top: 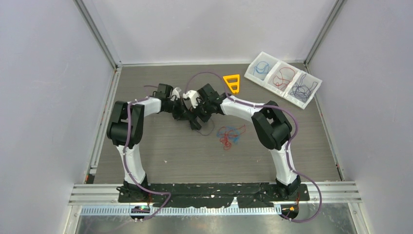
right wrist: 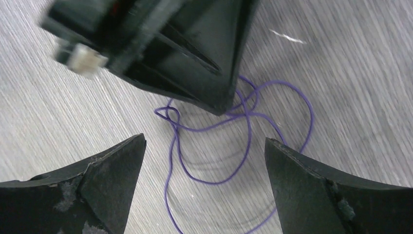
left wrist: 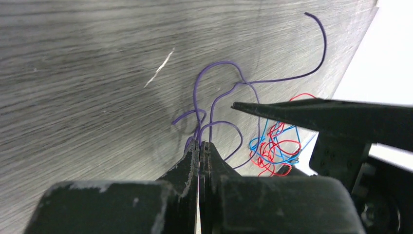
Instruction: Untangle the cables
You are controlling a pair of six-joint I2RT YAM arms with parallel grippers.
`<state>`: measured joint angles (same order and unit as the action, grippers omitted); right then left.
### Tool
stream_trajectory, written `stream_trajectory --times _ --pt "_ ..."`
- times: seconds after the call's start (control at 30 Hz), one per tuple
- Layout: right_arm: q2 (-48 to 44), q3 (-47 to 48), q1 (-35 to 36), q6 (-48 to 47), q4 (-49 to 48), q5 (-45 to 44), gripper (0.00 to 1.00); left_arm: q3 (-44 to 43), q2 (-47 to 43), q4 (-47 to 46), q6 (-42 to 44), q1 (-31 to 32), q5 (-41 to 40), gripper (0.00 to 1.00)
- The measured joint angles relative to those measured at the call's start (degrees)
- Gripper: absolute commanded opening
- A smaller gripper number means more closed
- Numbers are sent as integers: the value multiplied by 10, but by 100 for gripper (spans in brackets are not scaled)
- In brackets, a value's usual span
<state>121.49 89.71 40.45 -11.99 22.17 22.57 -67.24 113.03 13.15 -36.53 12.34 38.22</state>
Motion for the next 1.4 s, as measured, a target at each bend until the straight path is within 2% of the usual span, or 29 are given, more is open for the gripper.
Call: stream_trajectory --times 0.23,0.3,0.33,0.37,0.4,0.47,0.63,0.7,0.73,0.8,0.87,0.93,1.03,1.07,1.2,1.4 --pt "5 -4 45 3 -39 -83 95 16 11 -5 -26 -9 11 0" --pt "11 -4 50 4 -45 -94 87 17 15 -7 -33 -11 17 0" --pt "15 -4 51 4 -47 -102 75 17 17 -8 -36 -12 19 0" --pt "18 -5 53 3 -50 -111 69 17 19 -9 -38 -12 21 0" --pt "19 -7 55 3 -55 -118 55 17 21 -10 -39 -13 25 0" --pt "19 -14 57 2 -68 -135 38 17 22 -12 -40 -15 30 0" --pt "14 -30 61 8 -90 -142 8 28 22 -17 -45 -24 45 0" --pt "10 -37 63 5 -98 -141 6 31 21 -17 -48 -28 51 1" --pt "8 -40 63 4 -101 -141 6 32 19 -18 -48 -29 54 9" --pt "4 -45 62 1 -103 -138 5 36 13 -19 -47 -30 55 33" --pt "-2 -51 59 0 -97 -131 5 44 -3 -23 -45 -32 58 46" --pt "-13 -61 52 -1 -85 -116 6 56 -36 -27 -42 -36 65 63" --pt "-40 -75 31 -1 -59 -84 6 72 -105 -40 -34 -50 73 78" --pt "-52 -79 20 -1 -52 -72 5 76 -134 -47 -33 -57 76 82" --pt "-115 -81 -31 0 -37 -23 6 82 -227 -65 -19 -80 83 85" --pt "-245 -79 -164 2 -32 50 6 82 -305 -65 17 -84 85 93"
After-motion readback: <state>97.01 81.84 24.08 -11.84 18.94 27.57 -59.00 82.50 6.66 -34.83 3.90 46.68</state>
